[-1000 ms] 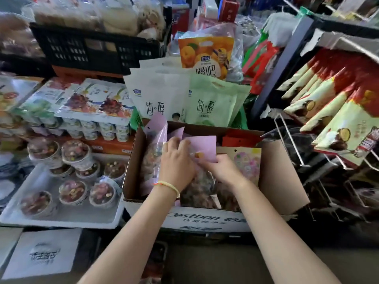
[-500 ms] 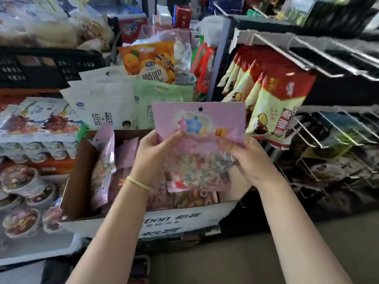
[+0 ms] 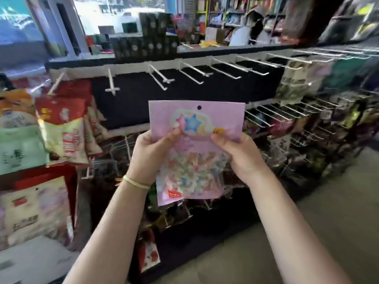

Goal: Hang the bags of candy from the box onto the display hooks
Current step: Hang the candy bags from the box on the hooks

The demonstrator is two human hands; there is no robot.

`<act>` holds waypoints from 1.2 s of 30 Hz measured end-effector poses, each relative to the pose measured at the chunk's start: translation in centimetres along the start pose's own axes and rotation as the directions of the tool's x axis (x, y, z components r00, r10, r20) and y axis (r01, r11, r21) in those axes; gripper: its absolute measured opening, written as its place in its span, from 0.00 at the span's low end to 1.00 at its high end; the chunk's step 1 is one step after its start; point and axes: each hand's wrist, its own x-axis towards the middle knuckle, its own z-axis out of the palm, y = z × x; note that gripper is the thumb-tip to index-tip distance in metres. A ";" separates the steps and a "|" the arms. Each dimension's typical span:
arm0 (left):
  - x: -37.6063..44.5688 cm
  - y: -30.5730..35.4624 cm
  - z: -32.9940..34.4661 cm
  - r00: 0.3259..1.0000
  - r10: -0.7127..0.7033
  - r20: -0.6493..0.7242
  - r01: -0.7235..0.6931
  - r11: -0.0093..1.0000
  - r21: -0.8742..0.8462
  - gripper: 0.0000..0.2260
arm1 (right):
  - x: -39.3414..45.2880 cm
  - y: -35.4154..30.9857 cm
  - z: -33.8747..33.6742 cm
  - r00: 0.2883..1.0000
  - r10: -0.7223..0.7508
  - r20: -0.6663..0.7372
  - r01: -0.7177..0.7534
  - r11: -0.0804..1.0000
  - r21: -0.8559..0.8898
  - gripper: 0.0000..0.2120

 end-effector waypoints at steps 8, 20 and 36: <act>9.7 -13.1 22.3 0.965 -0.171 0.198 0.169 0.985 0.027 0.13 | 4.3 -1.8 -24.7 0.902 0.020 -0.432 -0.070 0.993 -0.099 0.18; 29.5 -26.0 47.4 0.935 -0.265 0.237 0.291 0.953 -0.083 0.06 | 19.7 -4.0 -50.4 0.760 -0.395 -0.516 0.041 0.822 -0.568 0.22; 45.0 -34.0 68.8 0.988 -0.153 0.018 0.154 0.986 -0.066 0.05 | 38.3 -7.7 -76.2 0.917 -0.335 -0.218 0.181 0.834 -0.522 0.15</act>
